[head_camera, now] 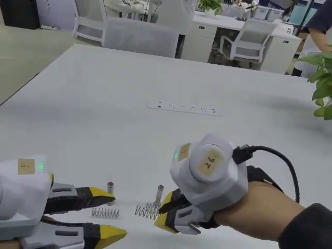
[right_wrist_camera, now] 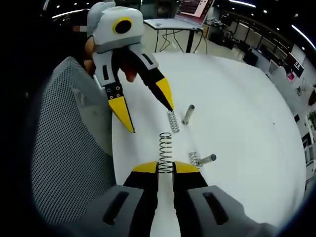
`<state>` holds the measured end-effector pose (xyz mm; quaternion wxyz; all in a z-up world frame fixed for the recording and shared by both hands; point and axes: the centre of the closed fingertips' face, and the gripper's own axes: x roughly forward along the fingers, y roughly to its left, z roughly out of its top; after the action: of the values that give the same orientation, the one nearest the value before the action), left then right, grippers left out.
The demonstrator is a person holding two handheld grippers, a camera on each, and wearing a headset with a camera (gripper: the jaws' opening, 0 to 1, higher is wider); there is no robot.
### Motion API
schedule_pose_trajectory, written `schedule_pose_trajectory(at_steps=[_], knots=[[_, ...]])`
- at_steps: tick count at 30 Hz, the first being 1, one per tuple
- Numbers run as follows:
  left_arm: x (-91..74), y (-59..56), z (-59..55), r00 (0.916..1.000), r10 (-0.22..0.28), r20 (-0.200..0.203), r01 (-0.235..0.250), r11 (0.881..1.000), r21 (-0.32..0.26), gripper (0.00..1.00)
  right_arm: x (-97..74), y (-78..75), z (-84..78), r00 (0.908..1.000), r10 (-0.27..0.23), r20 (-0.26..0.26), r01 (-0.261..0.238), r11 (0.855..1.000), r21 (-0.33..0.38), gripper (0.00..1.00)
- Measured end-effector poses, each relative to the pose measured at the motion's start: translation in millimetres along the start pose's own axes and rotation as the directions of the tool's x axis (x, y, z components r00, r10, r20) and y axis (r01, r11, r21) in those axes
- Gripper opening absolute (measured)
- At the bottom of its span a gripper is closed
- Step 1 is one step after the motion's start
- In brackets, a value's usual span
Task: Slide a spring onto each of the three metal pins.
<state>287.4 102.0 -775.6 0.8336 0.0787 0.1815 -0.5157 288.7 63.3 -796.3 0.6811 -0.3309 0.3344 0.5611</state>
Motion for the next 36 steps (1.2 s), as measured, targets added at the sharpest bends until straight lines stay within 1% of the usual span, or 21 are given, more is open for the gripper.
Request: schedule_pose_trajectory(at_steps=[6,10,16,20,24,28,34,36], knots=[[6.3,-4.6,-0.7,0.9997,-0.025,-0.009,0.025,1.000,0.010,0.27,1.9,6.8,3.1,0.9996,0.027,0.008,-0.027,1.000,-0.015,0.08],[9.6,-8.8,-0.3,0.9989,-0.046,-0.009,0.046,0.999,0.019,0.22,3.1,11.1,3.9,0.9990,0.043,0.008,-0.043,0.999,-0.028,0.08],[14.3,-17.4,-5.3,0.9955,-0.089,-0.031,0.090,0.995,0.035,0.16,4.6,20.1,5.1,0.9970,0.077,0.008,-0.076,0.995,-0.061,0.08],[15.2,-23.0,-6.5,0.9930,-0.114,-0.031,0.115,0.993,0.037,0.13,5.3,25.8,3.4,0.9950,0.100,0.001,-0.100,0.992,-0.079,0.08],[15.4,-27.8,-9.1,0.9898,-0.137,-0.039,0.139,0.990,0.040,0.09,5.5,28.2,3.4,0.9939,0.111,0.002,-0.110,0.990,-0.087,0.08],[15.3,-28.7,-11.1,0.9885,-0.145,-0.044,0.147,0.988,0.043,0.06,5.0,31.8,2.4,0.9920,0.126,-0.003,-0.126,0.987,-0.104,0.08],[15.8,-32.9,-13.6,0.9846,-0.166,-0.054,0.169,0.984,0.050,0.04,3.5,33.9,0.7,0.9905,0.137,-0.002,-0.136,0.983,-0.125,0.08],[16.0,-36.5,-14.7,0.9816,-0.182,-0.059,0.185,0.981,0.052,0.03,2.9,32.3,0.6,0.9909,0.135,0.005,-0.133,0.984,-0.119,0.08]])
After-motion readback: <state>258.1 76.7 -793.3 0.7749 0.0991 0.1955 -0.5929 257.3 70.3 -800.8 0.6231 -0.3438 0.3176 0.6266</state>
